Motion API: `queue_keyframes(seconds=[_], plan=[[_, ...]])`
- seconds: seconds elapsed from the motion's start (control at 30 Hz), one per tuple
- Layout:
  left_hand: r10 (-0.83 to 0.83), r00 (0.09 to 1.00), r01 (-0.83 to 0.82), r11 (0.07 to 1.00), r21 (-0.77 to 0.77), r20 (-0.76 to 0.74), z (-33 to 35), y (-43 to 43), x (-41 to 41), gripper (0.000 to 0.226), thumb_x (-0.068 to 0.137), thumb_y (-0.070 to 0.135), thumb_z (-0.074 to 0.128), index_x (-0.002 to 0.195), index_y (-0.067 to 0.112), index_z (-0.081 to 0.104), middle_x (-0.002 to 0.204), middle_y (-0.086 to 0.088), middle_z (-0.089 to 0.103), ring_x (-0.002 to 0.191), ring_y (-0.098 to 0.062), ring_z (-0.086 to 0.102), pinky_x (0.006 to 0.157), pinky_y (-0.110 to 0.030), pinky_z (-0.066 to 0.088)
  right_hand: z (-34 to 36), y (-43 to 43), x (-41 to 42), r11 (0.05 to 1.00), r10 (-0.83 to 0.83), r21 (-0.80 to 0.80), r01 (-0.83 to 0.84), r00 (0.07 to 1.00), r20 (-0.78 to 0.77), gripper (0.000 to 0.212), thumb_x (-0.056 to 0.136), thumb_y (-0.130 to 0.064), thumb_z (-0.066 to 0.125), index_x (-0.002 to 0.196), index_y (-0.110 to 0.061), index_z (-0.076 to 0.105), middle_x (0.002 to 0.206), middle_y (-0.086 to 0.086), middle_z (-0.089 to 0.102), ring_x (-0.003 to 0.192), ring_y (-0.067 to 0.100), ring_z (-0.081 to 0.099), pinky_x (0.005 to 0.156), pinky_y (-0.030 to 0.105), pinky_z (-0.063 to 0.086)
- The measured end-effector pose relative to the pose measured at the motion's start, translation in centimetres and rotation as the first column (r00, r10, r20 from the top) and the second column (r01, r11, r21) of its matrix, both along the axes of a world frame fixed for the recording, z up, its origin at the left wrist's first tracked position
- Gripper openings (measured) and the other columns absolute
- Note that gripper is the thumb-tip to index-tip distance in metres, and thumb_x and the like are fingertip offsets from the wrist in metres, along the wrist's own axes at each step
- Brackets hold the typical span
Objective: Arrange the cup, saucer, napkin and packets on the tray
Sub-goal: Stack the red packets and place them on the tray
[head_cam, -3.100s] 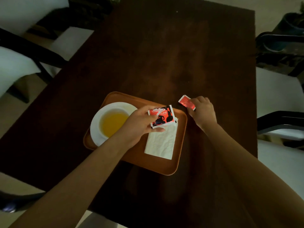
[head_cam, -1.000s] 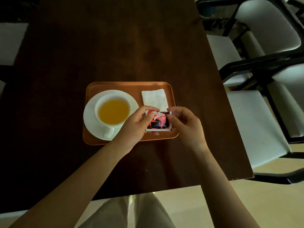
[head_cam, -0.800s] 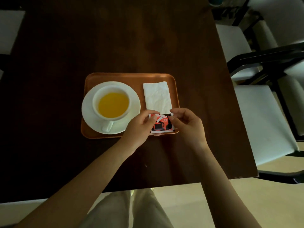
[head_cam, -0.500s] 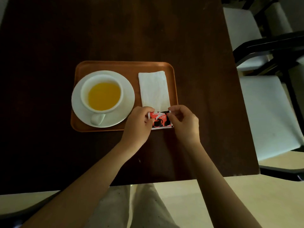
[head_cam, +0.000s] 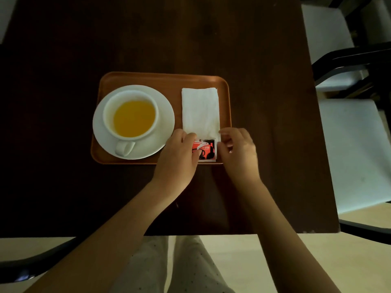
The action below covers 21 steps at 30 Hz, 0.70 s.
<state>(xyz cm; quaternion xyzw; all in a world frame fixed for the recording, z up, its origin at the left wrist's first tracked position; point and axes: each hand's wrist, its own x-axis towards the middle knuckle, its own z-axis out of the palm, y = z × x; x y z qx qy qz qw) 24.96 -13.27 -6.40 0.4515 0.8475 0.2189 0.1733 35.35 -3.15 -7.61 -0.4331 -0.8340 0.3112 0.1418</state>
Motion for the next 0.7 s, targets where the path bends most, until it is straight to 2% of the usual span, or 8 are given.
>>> queue_keyframes(seconds=[0.07, 0.13, 0.2, 0.27, 0.33, 0.43, 0.7], plan=[[-0.003, 0.998, 0.004, 1.000, 0.016, -0.064, 0.8, 0.1, -0.2, 0.033, 0.091, 0.021, 0.051, 0.120, 0.007, 0.052, 0.113, -0.014, 0.055, 0.099, -0.024, 0.055, 0.078, -0.026, 0.044, 0.6, 1.8, -0.2, 0.999, -0.010, 0.042, 0.012, 0.999, -0.044, 0.022, 0.086, -0.006, 0.056, 0.107, -0.008, 0.062, 0.107, 0.012, 0.061, 0.095, 0.027, 0.059, 0.080, 0.040, 0.053], [-0.009, 0.993, 0.013, 0.999, 0.040, -0.115, 1.4, 0.4, -0.6, 0.031, 0.091, 0.017, 0.050, 0.120, 0.006, 0.053, 0.115, -0.015, 0.058, 0.103, -0.027, 0.055, 0.080, -0.031, 0.047, 1.1, 3.7, -1.1, 0.987, 0.051, 0.155, -0.048, 0.999, -0.012, 0.023, 0.087, -0.009, 0.055, 0.108, -0.009, 0.063, 0.108, 0.012, 0.063, 0.099, 0.029, 0.056, 0.083, 0.042, 0.049], [-0.067, 0.988, 0.070, 0.997, 0.019, -0.140, 1.6, 0.8, -0.9, 0.030, 0.090, 0.014, 0.049, 0.119, 0.007, 0.054, 0.118, -0.014, 0.059, 0.107, -0.028, 0.052, 0.085, -0.035, 0.046, 1.1, 4.9, -2.4, 0.944, 0.203, 0.244, -0.224, 0.973, 0.109, 0.027, 0.087, -0.013, 0.055, 0.114, -0.013, 0.061, 0.115, 0.009, 0.062, 0.110, 0.030, 0.051, 0.092, 0.043, 0.041], [-0.151, 0.978, 0.148, 0.989, -0.031, -0.145, 1.2, 1.2, -0.8, 0.032, 0.090, 0.012, 0.049, 0.121, 0.009, 0.053, 0.120, -0.011, 0.059, 0.111, -0.027, 0.050, 0.090, -0.036, 0.042, 0.7, 5.5, -3.9, 0.878, 0.371, 0.222, -0.425, 0.895, 0.247, 0.034, 0.088, -0.017, 0.055, 0.123, -0.018, 0.056, 0.127, 0.006, 0.056, 0.123, 0.028, 0.042, 0.104, 0.044, 0.030], [-0.218, 0.964, 0.207, 0.975, -0.084, -0.155, 0.7, 1.5, -0.5, 0.034, 0.090, 0.012, 0.049, 0.125, 0.011, 0.051, 0.123, -0.009, 0.058, 0.114, -0.025, 0.048, 0.094, -0.035, 0.040, 0.1, 5.8, -4.6, 0.824, 0.459, 0.174, -0.539, 0.816, 0.350, 0.040, 0.090, -0.022, 0.054, 0.129, -0.022, 0.049, 0.136, 0.005, 0.048, 0.131, 0.027, 0.034, 0.111, 0.045, 0.020], [-0.278, 0.947, 0.259, 0.958, -0.126, -0.160, 0.0, 1.8, -0.2, 0.036, 0.091, 0.011, 0.047, 0.127, 0.013, 0.050, 0.124, -0.009, 0.058, 0.115, -0.025, 0.047, 0.096, -0.036, 0.039, -0.4, 6.5, -4.8, 0.790, 0.492, 0.165, -0.591, 0.770, 0.405, 0.042, 0.090, -0.026, 0.054, 0.131, -0.024, 0.047, 0.139, 0.005, 0.044, 0.132, 0.026, 0.032, 0.113, 0.044, 0.017], [-0.290, 0.941, 0.272, 0.955, -0.118, -0.174, -0.3, 2.0, -0.2, 0.032, 0.091, 0.011, 0.048, 0.123, 0.011, 0.052, 0.121, -0.009, 0.059, 0.113, -0.025, 0.047, 0.092, -0.035, 0.037, -0.6, 7.8, -4.9, 0.780, 0.480, 0.207, -0.590, 0.777, 0.406, 0.040, 0.090, -0.024, 0.053, 0.130, -0.019, 0.048, 0.135, 0.009, 0.047, 0.130, 0.028, 0.036, 0.113, 0.043, 0.020]])
